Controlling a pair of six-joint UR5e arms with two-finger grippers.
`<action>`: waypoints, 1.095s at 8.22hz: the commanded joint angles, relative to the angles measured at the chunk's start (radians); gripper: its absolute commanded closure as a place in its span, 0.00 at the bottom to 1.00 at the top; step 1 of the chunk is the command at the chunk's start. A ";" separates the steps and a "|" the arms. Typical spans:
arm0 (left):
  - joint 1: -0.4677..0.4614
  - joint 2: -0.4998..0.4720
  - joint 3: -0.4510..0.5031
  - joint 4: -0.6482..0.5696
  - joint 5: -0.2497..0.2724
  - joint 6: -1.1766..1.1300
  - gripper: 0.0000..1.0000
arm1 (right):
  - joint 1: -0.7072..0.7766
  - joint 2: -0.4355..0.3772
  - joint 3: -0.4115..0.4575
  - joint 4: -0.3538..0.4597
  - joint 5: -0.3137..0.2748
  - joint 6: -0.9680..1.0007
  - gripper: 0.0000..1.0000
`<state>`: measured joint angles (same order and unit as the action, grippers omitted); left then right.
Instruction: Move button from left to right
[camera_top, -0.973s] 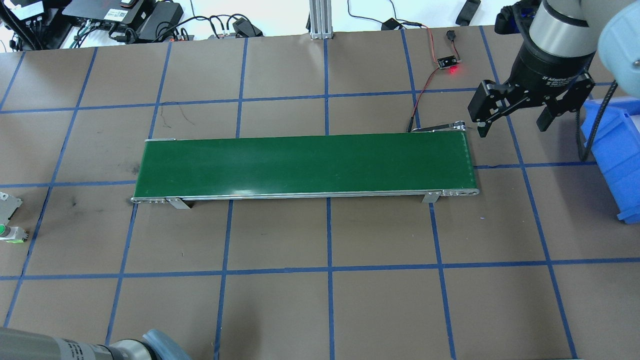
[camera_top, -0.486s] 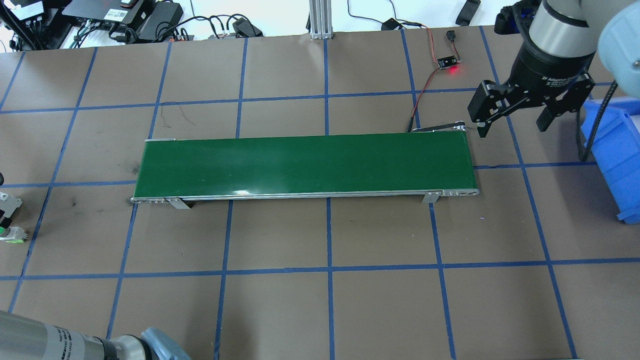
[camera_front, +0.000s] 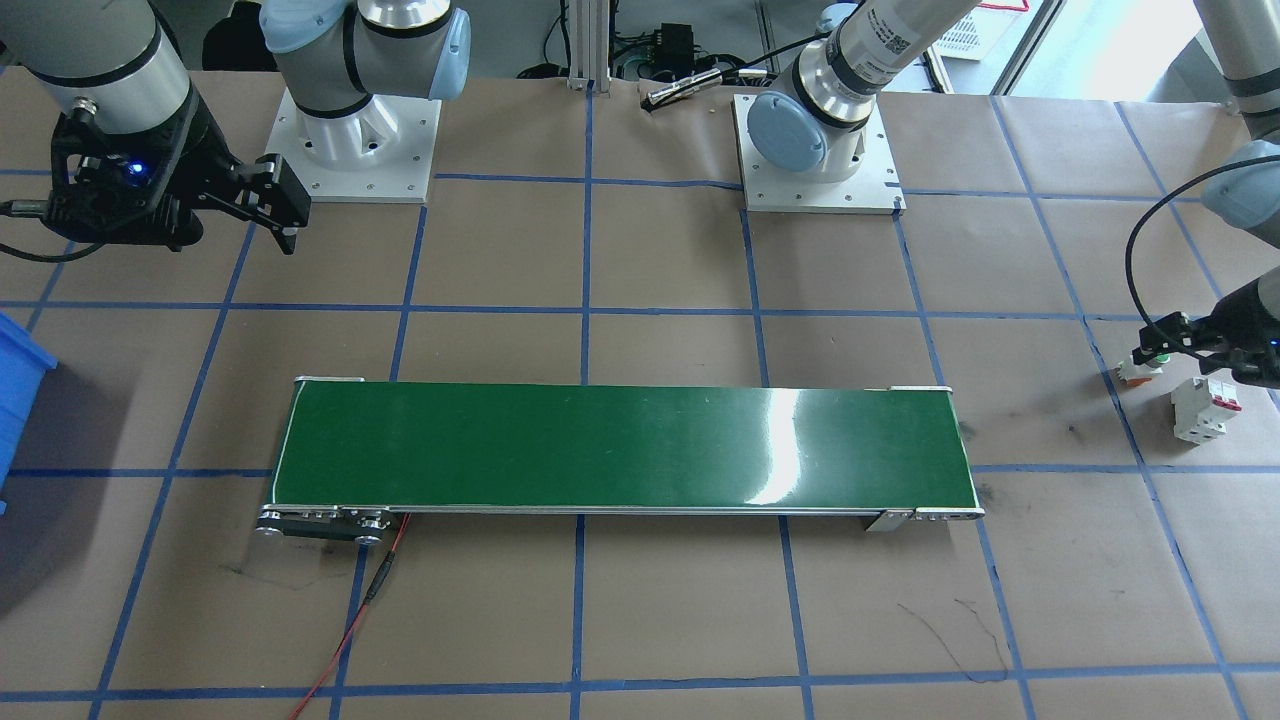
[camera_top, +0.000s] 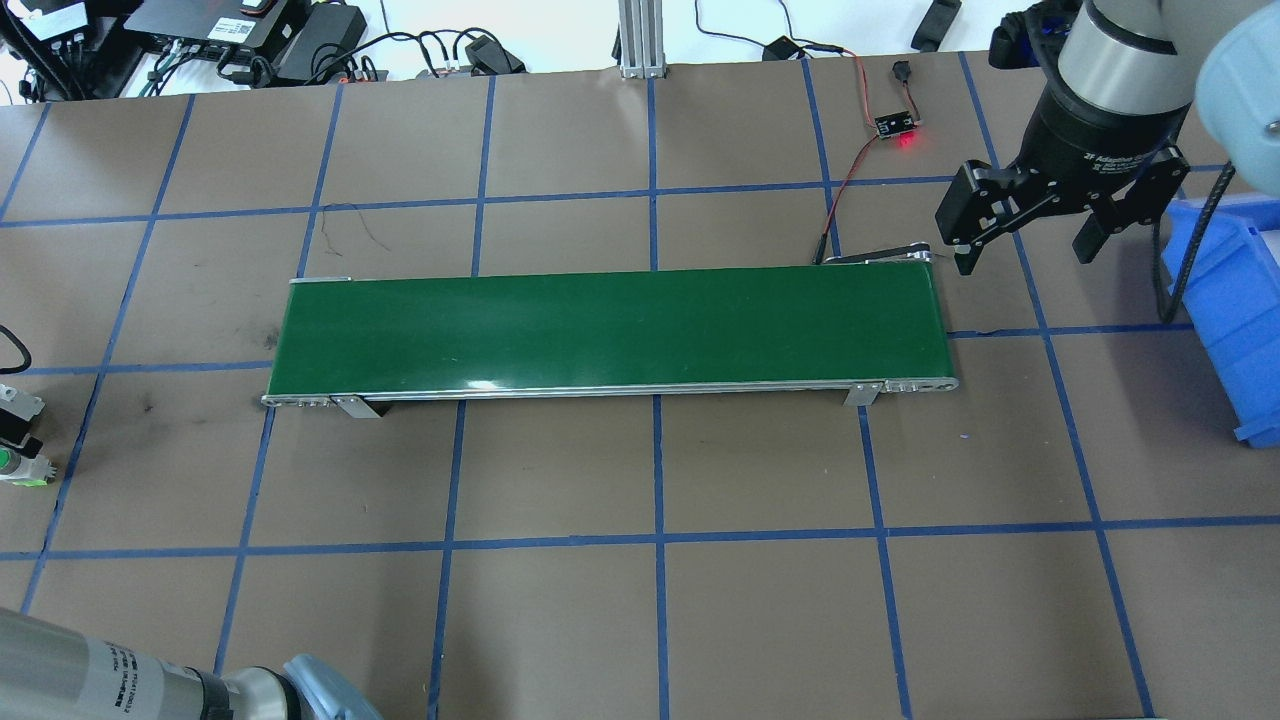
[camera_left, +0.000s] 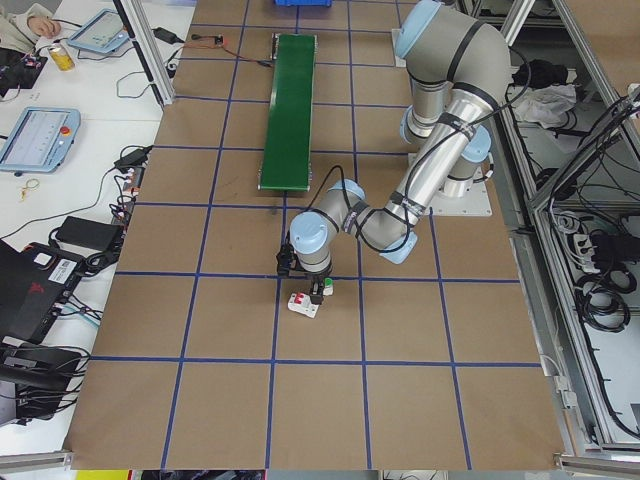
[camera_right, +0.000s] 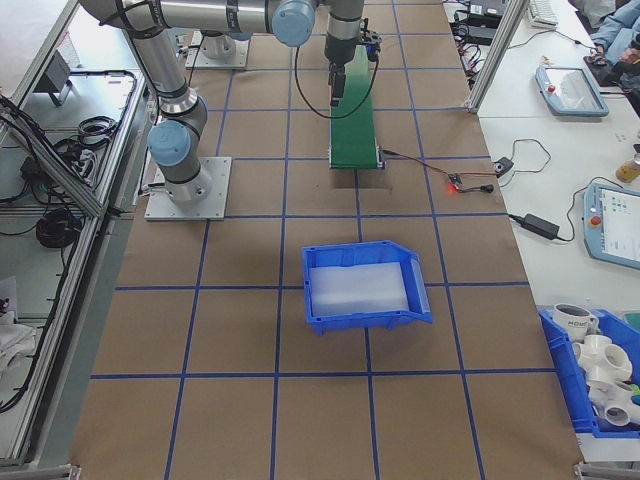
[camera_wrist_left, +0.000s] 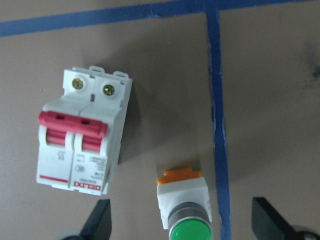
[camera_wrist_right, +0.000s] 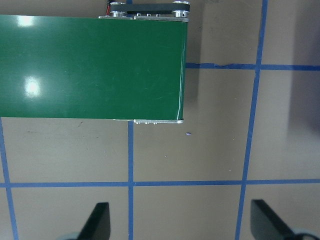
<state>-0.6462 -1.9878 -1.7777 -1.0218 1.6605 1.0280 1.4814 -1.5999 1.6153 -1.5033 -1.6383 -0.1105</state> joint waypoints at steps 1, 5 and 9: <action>0.000 -0.003 -0.005 0.000 0.001 -0.035 0.00 | 0.000 0.000 0.000 0.000 -0.001 0.000 0.00; 0.000 -0.014 -0.046 0.005 0.062 -0.148 0.00 | -0.001 0.000 0.000 0.000 -0.001 0.000 0.00; -0.001 -0.022 -0.045 0.003 0.059 -0.155 1.00 | 0.000 0.000 0.000 0.000 0.000 0.000 0.00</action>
<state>-0.6463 -2.0075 -1.8234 -1.0171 1.7215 0.8750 1.4808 -1.5999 1.6153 -1.5033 -1.6384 -0.1105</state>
